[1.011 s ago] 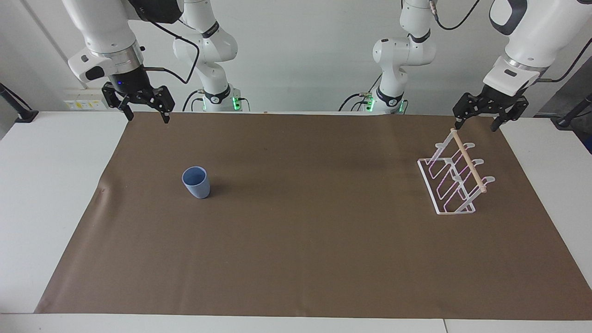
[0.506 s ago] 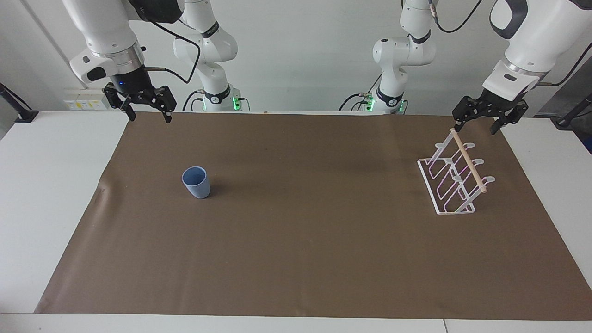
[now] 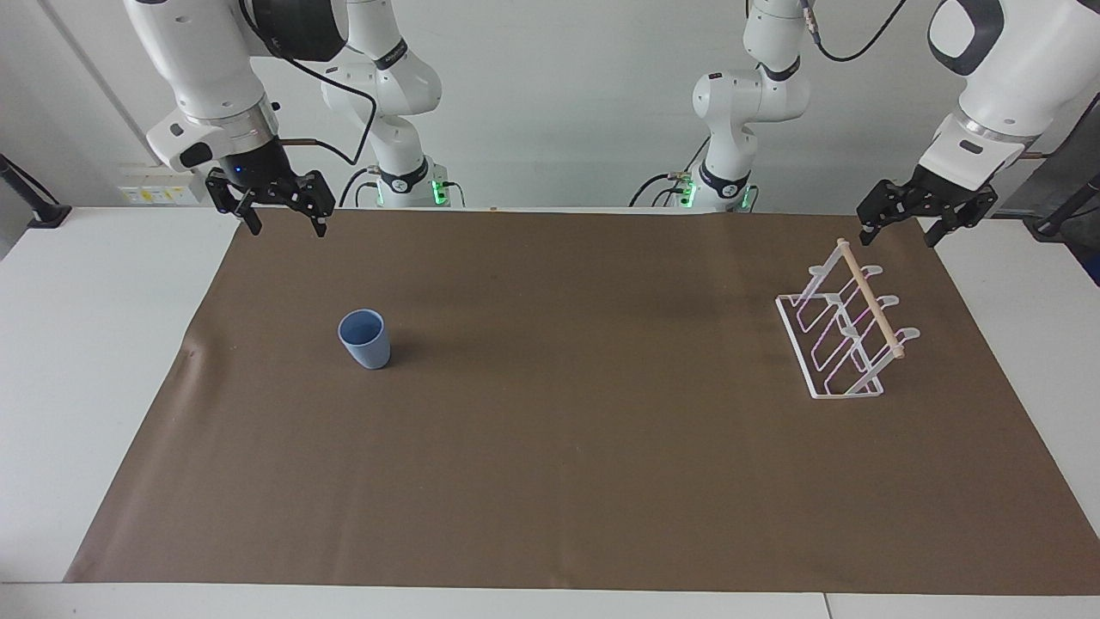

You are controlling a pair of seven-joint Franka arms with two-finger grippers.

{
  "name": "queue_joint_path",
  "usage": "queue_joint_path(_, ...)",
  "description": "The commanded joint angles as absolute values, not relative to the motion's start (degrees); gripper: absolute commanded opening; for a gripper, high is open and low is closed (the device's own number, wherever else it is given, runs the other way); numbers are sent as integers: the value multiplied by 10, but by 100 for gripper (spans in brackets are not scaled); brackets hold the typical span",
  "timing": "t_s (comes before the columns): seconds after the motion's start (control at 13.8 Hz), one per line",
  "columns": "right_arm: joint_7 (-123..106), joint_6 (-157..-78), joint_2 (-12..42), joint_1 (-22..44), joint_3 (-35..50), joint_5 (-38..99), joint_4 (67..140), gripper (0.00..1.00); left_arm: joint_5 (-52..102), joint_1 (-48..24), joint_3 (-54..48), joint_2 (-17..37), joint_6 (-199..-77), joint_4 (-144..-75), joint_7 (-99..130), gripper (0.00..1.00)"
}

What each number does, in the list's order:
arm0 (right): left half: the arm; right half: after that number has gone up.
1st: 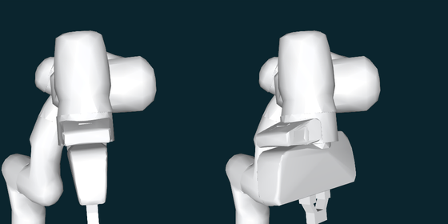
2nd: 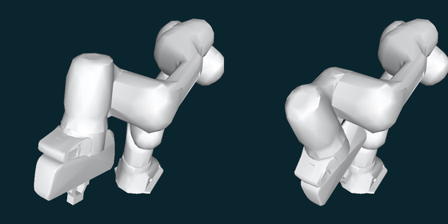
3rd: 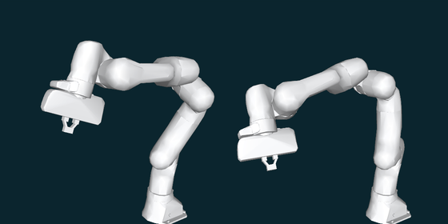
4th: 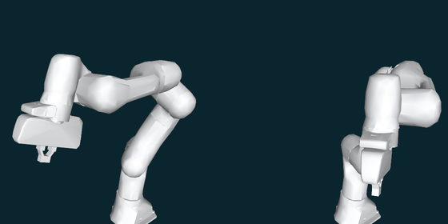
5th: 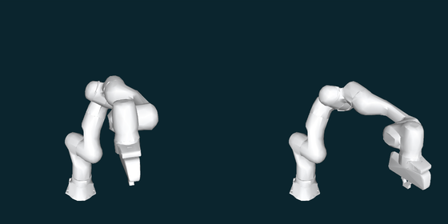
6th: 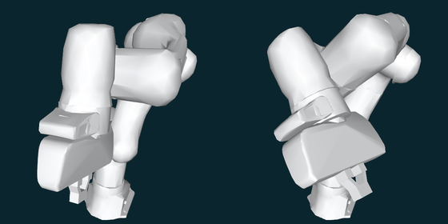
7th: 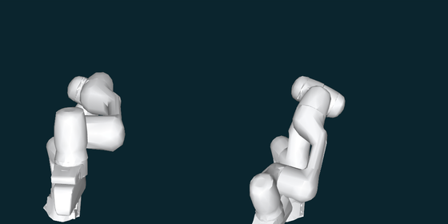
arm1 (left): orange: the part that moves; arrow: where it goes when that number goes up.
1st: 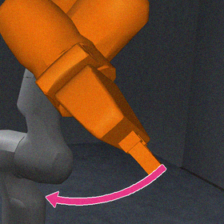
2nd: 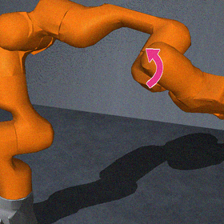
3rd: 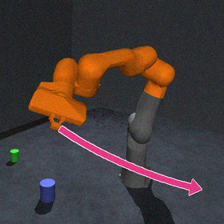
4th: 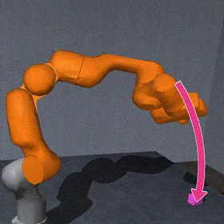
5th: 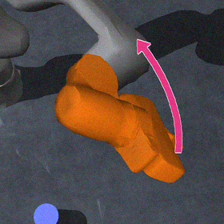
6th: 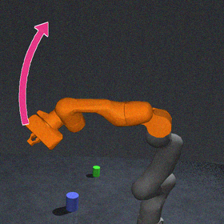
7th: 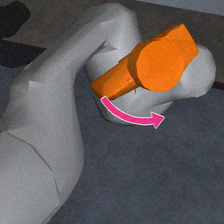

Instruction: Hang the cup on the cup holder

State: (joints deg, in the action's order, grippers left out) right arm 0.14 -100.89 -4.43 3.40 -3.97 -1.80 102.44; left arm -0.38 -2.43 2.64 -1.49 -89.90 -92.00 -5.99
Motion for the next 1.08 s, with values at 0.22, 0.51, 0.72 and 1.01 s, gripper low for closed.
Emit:
queue_joint_path(0.22,-39,-1147,17,27,-38,-3,1102,100,-2,-23,25,-19,-890,-921,-54,100)
queue_joint_path(0.51,-89,-1233,37,15,-39,23,1168,100,-3,-23,25,-19,-890,-921,-54,100)
queue_joint_path(0.72,-118,-1245,30,21,-38,24,1207,100,-2,-23,25,-19,-889,-921,-54,100)
queue_joint_path(1.01,-143,-1325,26,17,-39,24,1258,100,-3,-23,25,-19,-889,-921,-54,100)
